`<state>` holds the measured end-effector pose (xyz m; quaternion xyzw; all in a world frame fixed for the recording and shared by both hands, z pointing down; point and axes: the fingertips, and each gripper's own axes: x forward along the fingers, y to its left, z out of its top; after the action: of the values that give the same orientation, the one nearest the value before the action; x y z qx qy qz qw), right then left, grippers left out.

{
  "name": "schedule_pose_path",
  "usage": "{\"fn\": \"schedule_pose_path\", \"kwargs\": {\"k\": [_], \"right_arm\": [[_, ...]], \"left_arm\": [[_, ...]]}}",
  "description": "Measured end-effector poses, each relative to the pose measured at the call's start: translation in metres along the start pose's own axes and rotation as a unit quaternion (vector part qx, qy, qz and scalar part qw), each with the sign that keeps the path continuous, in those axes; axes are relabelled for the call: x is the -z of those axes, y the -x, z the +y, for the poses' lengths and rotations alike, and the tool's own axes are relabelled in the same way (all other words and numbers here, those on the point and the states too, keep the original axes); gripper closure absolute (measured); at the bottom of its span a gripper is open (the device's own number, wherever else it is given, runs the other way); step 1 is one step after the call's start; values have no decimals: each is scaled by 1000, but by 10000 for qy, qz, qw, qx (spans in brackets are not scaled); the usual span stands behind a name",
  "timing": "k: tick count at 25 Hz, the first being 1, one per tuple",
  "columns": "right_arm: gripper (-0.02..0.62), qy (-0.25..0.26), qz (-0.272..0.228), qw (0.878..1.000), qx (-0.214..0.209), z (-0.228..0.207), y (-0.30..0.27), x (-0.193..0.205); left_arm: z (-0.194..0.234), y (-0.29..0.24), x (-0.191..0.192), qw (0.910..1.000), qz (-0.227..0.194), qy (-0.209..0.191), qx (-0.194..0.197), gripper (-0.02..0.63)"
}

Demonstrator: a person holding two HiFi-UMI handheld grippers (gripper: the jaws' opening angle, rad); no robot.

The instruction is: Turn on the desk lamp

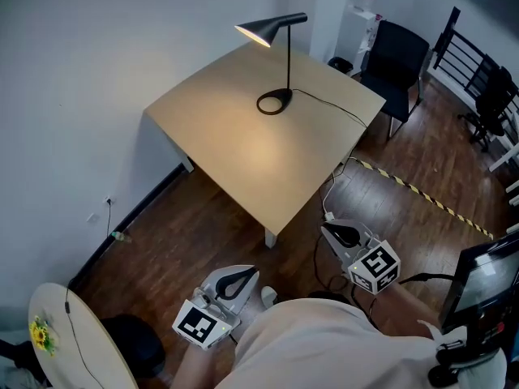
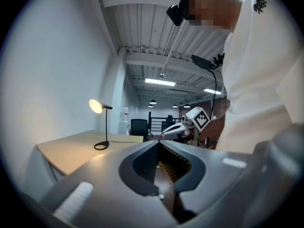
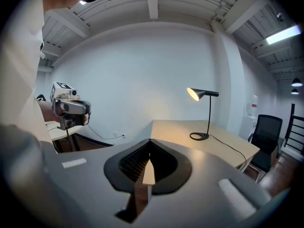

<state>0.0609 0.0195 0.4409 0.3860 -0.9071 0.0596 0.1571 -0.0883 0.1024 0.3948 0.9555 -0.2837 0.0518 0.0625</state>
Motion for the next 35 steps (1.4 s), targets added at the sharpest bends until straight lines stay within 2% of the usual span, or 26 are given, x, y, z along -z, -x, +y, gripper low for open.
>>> {"fn": "schedule_pose_path", "kwargs": {"k": [7,12,16,19,26,30,35], "right_arm": [[594,123,-156,9998,8,25,79,13],[593,-101,-220,9996,-125,51,149,44],[592,-223,-191,9993,-243,75,189,72],[592,-203,-220,9993,-220,84,207,79],[571,-219,-562,9980,180,110,226,55],[549,-325,-724,9962,368,138,230,30],[549,-247,-911,9946,423,135,227,-3]], "left_arm": [[-64,-14,-4,9996,-54,-100,258,591],[-132,-18,-3,9991,-9,-350,252,590],[-180,-8,5,9997,101,-214,111,589],[-203,3,10,9999,89,-104,54,589],[-226,37,18,9988,254,-113,392,589],[-230,68,0,9975,115,-287,629,589],[-217,69,-19,9980,7,-107,618,590]]}}
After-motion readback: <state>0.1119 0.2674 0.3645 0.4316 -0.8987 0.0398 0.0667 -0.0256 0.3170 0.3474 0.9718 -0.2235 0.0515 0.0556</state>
